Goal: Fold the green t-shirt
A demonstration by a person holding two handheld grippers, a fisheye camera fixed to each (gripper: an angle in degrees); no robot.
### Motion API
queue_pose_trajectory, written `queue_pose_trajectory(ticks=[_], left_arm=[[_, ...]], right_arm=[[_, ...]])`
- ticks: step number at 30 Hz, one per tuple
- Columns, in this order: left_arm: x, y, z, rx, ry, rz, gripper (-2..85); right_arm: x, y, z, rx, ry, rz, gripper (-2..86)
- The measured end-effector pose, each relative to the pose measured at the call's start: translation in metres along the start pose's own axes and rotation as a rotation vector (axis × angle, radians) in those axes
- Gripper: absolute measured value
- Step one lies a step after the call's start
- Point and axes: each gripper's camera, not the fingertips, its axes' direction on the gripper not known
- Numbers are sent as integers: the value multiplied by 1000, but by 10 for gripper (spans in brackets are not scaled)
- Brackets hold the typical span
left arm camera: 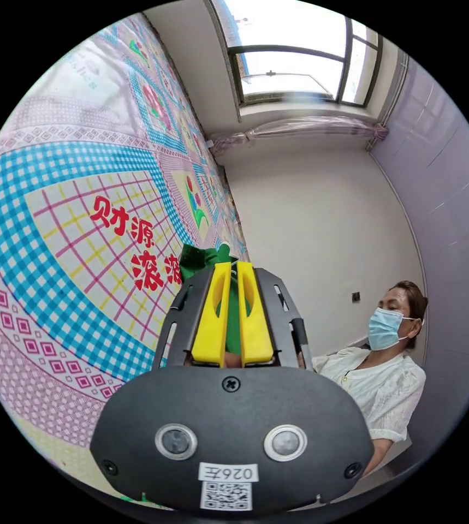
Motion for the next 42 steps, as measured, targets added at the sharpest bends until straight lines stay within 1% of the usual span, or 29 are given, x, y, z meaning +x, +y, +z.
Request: queue_pose_trajectory(ticks=[1, 3, 5, 7, 8, 9, 10, 11, 12, 13, 14, 18, 21, 23, 24, 25, 27, 29, 32, 36, 37, 39, 42], left_arm=[[13, 2, -1, 24, -35, 43, -8], [36, 2, 13, 11, -95, 118, -9], [49, -3, 44, -67, -101, 177, -9], [48, -16, 96, -175, -88, 202, -10], [45, -19, 108, -198, -86, 205, -10], [35, -27, 129, -258, -115, 189, -10], [21, -33, 143, -316, -214, 146, -10], [13, -34, 146, -333, -272, 106, -10], [1, -35, 147, -345, -321, 49, -10], [-1, -32, 143, -336, -298, 40, -10], [2, -30, 141, -323, -288, 48, -10], [43, -14, 156, -292, -289, 179, -10], [53, -1, 196, -362, -263, 235, -10], [43, 10, 220, -418, -258, 218, -10], [33, 18, 233, -466, -236, 175, -10], [28, 24, 241, -480, -206, 152, -10], [34, 29, 244, -448, -186, 169, -10], [45, 25, 247, -427, -214, 213, -10], [58, 4, 250, -397, -333, 291, -10], [77, -23, 255, -379, -513, 406, -10], [80, -28, 260, -391, -546, 431, -10], [78, -32, 270, -434, -548, 437, -10], [60, -24, 286, -584, -533, 384, -10]], right_arm=[[-13, 8, -6, 19, 36, -33, 23], [-40, 20, -10, 46, 84, -107, 10], [-66, 30, -5, 61, 114, -183, -4], [-90, 35, 15, 51, 139, -266, -8], [-93, 34, 22, 38, 147, -280, -8], [-93, 32, 37, 6, 181, -298, -9], [-84, 31, 50, -28, 244, -286, -9], [-77, 31, 54, -39, 270, -276, -9], [-61, 33, 56, -60, 255, -252, -9], [-43, 36, 46, -44, 189, -198, -10], [-36, 39, 40, -33, 175, -172, -10], [-23, 65, 6, 69, 132, -128, -11], [-42, 69, 11, 88, 54, -175, -10], [-60, 65, 24, 81, 30, -224, -9], [-73, 62, 36, 66, 30, -263, -9], [-86, 59, 47, 43, 47, -306, -9], [-104, 61, 60, 24, 84, -379, -9], [-118, 65, 69, 14, 120, -444, -8], [-132, 71, 83, -24, 134, -529, -2], [-139, 77, 101, -99, 99, -608, 18], [-139, 78, 107, -116, 103, -619, 21], [-137, 79, 117, -145, 112, -632, 8], [-134, 96, 125, -215, 105, -679, -4]])
